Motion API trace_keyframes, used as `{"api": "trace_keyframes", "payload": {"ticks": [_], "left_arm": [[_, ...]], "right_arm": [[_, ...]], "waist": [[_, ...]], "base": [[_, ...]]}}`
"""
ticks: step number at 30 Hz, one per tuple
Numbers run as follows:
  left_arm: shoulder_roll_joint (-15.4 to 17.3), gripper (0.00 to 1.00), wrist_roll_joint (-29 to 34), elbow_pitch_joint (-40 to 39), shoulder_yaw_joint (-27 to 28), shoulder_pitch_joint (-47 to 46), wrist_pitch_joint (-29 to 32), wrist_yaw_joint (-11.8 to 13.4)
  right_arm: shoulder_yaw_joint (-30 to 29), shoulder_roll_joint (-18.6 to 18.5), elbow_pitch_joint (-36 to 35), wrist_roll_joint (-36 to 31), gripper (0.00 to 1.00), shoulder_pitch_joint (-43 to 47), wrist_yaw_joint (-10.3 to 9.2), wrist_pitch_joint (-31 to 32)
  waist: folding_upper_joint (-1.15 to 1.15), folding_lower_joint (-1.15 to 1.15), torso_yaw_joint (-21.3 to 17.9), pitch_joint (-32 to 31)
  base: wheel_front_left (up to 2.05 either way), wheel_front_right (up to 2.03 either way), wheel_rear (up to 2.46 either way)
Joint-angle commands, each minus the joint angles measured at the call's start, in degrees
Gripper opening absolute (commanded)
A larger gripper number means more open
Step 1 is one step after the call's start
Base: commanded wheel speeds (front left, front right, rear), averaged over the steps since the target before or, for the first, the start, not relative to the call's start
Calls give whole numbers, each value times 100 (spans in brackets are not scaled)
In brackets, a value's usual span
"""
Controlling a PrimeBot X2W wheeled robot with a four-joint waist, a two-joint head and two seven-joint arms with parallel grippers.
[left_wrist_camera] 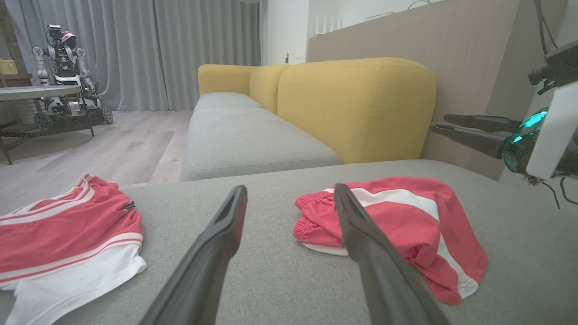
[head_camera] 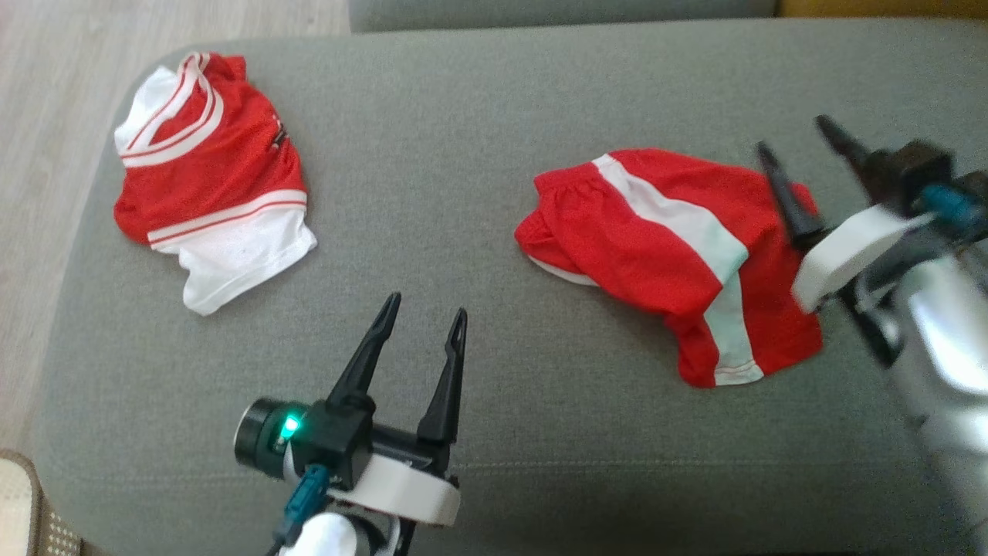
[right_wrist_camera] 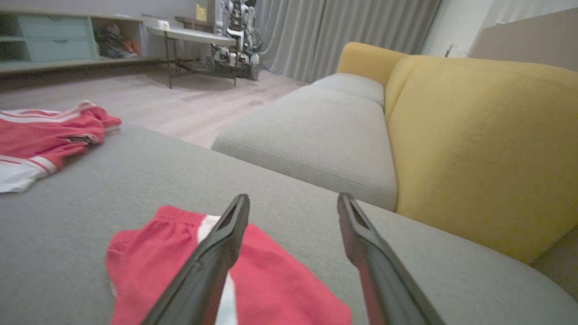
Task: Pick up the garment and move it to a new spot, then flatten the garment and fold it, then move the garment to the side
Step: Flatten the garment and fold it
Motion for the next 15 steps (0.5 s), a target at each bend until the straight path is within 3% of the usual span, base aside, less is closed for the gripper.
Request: {"api": "trace_keyframes", "payload": {"ticks": [1, 9, 15], "left_arm": [[-31, 100, 16, -169, 232, -26, -34, -22], [-31, 100, -119, -241, 484, 214, -34, 13], [-31, 100, -205, -281, 651, 393, -34, 51]], "right_arm": [[-226, 270, -441, -266, 100, 385, -1, -96], [-1831, 1536, -2620, -1335, 100, 2255, -1, -110], [-2326, 1916, -3550, -1661, 100, 3265, -1, -111]], "waist": [[0, 0, -59, -165], [0, 0, -60, -438], [0, 0, -72, -536]], "base": [[0, 0, 0], [0, 0, 0], [0, 0, 0]]}}
